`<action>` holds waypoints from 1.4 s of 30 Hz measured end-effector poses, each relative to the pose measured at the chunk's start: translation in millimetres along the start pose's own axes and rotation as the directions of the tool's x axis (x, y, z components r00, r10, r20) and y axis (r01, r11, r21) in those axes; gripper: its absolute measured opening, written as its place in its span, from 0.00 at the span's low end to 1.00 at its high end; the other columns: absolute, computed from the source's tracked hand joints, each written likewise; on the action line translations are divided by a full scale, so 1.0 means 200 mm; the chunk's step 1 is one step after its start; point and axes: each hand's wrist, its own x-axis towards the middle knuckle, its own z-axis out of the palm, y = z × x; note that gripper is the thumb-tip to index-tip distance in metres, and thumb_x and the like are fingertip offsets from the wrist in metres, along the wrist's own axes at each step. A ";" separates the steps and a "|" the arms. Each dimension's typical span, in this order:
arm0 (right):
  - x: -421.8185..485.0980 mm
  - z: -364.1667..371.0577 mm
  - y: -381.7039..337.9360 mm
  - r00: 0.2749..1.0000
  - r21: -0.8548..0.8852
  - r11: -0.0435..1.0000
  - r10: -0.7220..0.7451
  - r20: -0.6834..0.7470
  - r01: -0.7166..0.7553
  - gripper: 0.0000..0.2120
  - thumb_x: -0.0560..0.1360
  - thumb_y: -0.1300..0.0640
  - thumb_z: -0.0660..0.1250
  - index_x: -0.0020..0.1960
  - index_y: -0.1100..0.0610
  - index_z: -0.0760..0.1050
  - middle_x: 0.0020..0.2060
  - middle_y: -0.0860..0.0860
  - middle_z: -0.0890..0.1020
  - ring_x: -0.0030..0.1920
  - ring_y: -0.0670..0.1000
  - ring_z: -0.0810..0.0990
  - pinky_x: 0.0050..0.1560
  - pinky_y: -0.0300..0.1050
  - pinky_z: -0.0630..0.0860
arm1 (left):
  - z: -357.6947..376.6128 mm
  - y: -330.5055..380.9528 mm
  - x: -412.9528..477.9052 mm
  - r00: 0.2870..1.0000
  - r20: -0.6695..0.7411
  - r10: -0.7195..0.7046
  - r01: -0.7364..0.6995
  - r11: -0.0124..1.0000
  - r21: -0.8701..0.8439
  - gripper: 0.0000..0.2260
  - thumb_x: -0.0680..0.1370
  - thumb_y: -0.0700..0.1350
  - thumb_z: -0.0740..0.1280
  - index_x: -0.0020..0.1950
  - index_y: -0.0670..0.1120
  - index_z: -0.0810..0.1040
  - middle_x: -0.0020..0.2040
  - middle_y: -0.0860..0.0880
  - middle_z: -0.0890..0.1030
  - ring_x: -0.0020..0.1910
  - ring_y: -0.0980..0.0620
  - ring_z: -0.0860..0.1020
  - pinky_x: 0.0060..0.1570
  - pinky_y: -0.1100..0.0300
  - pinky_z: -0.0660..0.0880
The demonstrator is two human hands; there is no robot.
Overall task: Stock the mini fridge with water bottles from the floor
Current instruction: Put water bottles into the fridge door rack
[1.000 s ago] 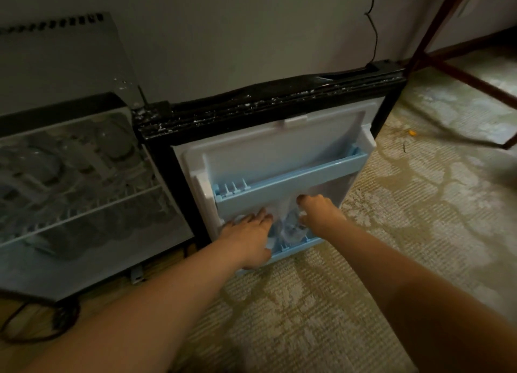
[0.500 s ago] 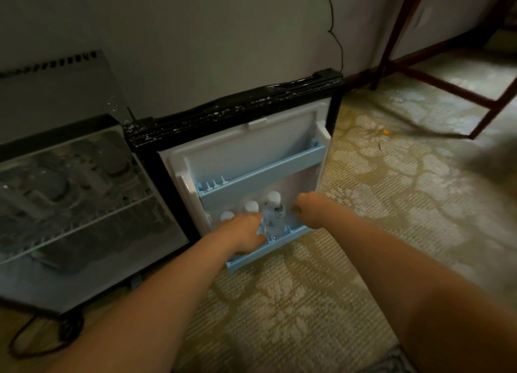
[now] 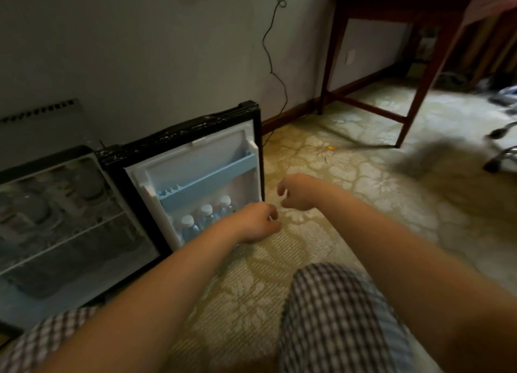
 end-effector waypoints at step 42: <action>-0.91 1.30 1.10 0.821 0.241 0.786 0.555 0.133 -0.570 0.20 0.79 0.53 0.61 0.68 0.55 0.61 0.55 0.59 0.79 0.52 0.58 0.80 0.46 0.49 0.76 | 1.21 0.87 0.20 0.779 0.615 -0.122 0.047 0.989 0.137 0.28 0.78 0.52 0.62 0.74 0.41 0.59 0.74 0.42 0.64 0.71 0.42 0.66 0.66 0.51 0.66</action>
